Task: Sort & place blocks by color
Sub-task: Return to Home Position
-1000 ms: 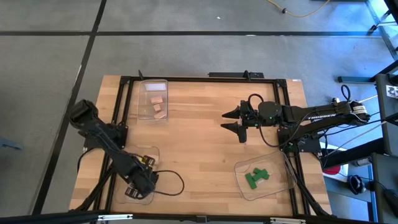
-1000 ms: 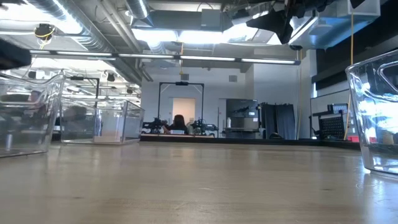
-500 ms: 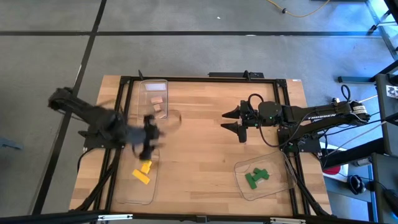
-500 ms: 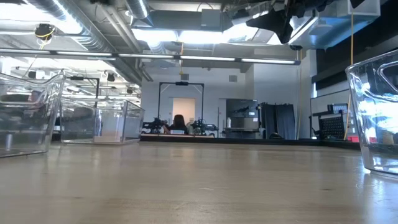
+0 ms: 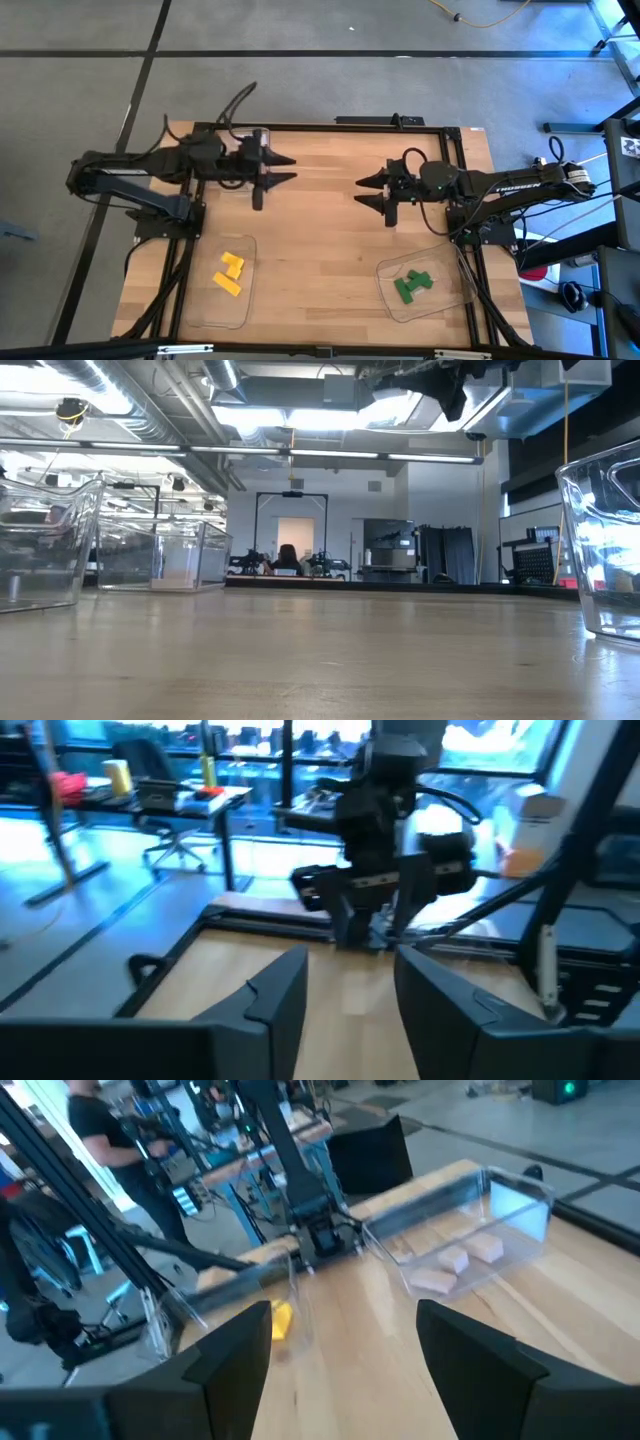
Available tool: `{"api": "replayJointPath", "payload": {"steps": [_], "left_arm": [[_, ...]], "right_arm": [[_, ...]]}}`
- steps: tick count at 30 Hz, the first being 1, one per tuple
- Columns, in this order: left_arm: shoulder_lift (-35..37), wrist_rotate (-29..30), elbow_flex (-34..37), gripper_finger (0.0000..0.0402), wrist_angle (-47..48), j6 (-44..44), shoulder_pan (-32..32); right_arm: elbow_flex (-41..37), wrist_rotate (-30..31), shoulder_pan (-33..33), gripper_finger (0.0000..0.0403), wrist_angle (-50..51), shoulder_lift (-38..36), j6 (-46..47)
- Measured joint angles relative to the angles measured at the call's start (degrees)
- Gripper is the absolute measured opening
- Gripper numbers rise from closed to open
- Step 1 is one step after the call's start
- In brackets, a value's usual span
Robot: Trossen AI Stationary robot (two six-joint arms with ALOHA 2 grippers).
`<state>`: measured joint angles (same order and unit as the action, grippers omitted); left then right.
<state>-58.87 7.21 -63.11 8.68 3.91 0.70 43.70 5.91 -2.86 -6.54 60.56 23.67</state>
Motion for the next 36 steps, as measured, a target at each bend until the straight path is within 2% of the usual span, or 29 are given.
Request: {"api": "replayJointPath", "payload": {"steps": [5,12,14,25,28,36], "left_arm": [[-1.2,-0.7,5.8,0.0103,-11.2,2.7,-0.7],[-1.2,0.9,19.6,0.0011,-36.2,8.6,-2.5],[-1.1,2.4,21.4,0.0006,-39.4,9.5,-3.0],[-1.1,2.7,21.8,0.0000,-40.1,9.5,-3.5],[-1.1,0.7,21.8,0.0000,-40.1,9.5,-3.5],[-1.1,0.6,21.8,0.0000,-39.1,9.5,-3.5]], "right_arm": [[0.0,0.0,0.0,0.0252,-2.8,-0.9,-0.4],[0.1,0.0,0.0,0.0252,-3.1,-3.4,-1.6],[0.1,0.0,0.0,0.0252,-3.0,-3.8,-1.6],[0.1,0.0,0.0,0.0252,-3.5,-3.9,-1.3],[0.1,0.0,0.0,0.0247,-3.4,-3.9,-1.3],[0.1,0.0,0.0,0.0175,-3.4,-3.9,-1.3]]}}
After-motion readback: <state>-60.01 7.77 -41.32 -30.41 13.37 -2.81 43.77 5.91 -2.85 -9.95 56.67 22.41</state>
